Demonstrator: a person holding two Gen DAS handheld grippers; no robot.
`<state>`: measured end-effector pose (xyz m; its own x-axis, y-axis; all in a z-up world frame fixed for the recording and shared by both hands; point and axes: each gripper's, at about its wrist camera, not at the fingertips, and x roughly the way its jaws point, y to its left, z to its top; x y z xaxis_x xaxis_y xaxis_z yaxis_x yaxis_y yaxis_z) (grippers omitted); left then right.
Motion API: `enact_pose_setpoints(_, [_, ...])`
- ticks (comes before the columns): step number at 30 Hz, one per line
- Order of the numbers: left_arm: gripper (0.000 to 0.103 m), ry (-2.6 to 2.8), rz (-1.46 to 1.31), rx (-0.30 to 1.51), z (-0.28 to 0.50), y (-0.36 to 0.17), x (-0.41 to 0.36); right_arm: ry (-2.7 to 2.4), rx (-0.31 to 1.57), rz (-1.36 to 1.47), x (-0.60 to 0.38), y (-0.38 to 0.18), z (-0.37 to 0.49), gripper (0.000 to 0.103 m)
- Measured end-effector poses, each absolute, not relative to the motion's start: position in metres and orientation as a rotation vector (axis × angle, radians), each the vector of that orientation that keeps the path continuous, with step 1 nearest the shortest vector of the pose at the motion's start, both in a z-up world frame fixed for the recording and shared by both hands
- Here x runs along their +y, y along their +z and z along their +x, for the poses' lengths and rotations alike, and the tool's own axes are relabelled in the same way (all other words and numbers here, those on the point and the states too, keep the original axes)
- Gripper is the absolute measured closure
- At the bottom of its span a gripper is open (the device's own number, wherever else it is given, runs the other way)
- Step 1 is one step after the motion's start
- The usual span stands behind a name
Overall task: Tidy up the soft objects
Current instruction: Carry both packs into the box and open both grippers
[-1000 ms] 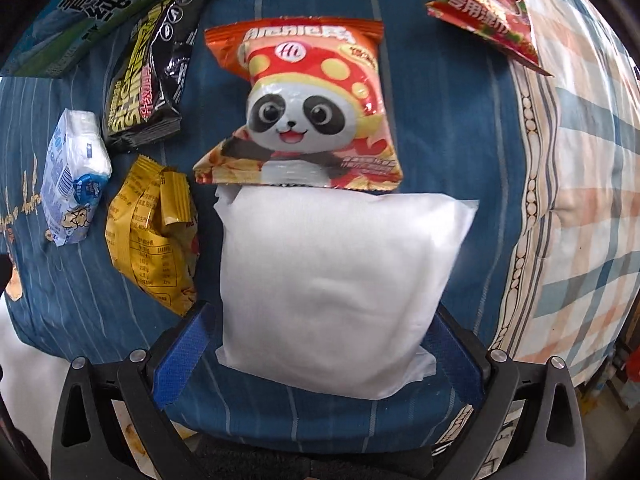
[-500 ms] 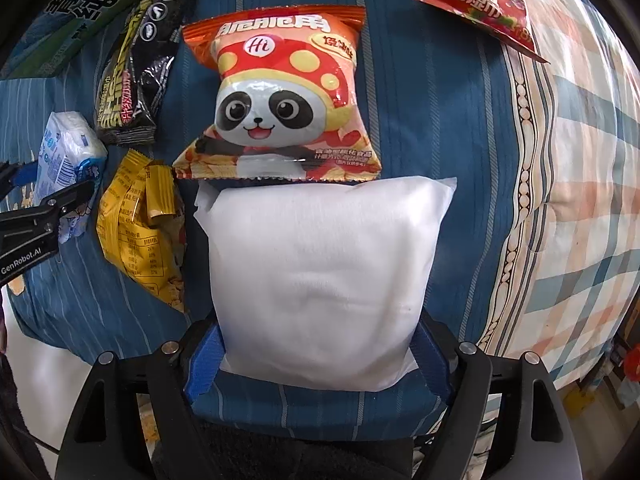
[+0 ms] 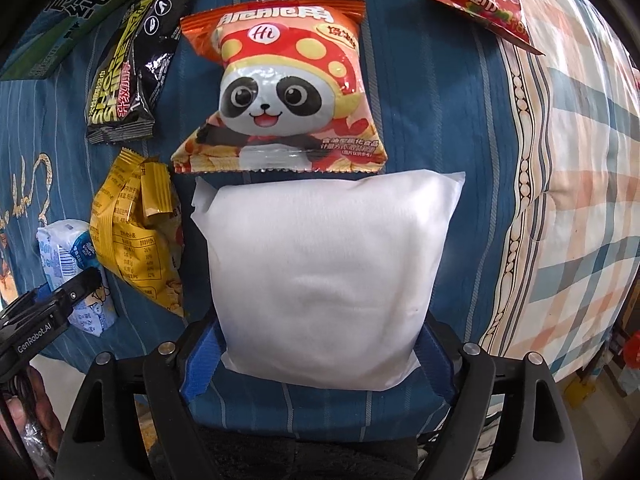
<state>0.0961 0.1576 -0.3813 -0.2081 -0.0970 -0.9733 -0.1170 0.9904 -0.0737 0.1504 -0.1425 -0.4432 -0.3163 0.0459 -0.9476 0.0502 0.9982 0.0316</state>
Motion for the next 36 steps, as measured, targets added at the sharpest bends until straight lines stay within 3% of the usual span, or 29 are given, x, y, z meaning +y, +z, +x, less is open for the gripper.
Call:
enact_pose_setpoints(3, [0.052,0.021,-0.156,1.76,0.078,-0.378,0.156,-0.019,1.889,0.048,-0.13,-0.44,0.142,0.018])
enact_pose_setpoints(7, [0.054,0.031,-0.143,1.716,0.052,-0.375,0.141,-0.038,1.851,0.079,-0.133,-0.434,0.133,0.031])
enact_pose_setpoints(14, [0.055,0.019,-0.14,1.616,0.005,-0.329,0.144,-0.04,1.811,0.088,-0.145,-0.401,0.115,0.036])
enact_pose_setpoints(26, [0.055,-0.022,-0.177,1.409,-0.014,-0.181,0.149,0.155,1.631,0.075,-0.152,-0.268,0.093,0.037])
enact_pose_setpoints(36, [0.055,-0.039,-0.183,1.253,0.052,-0.07,0.151,0.295,1.442,0.095,-0.144,-0.184,0.193,0.037])
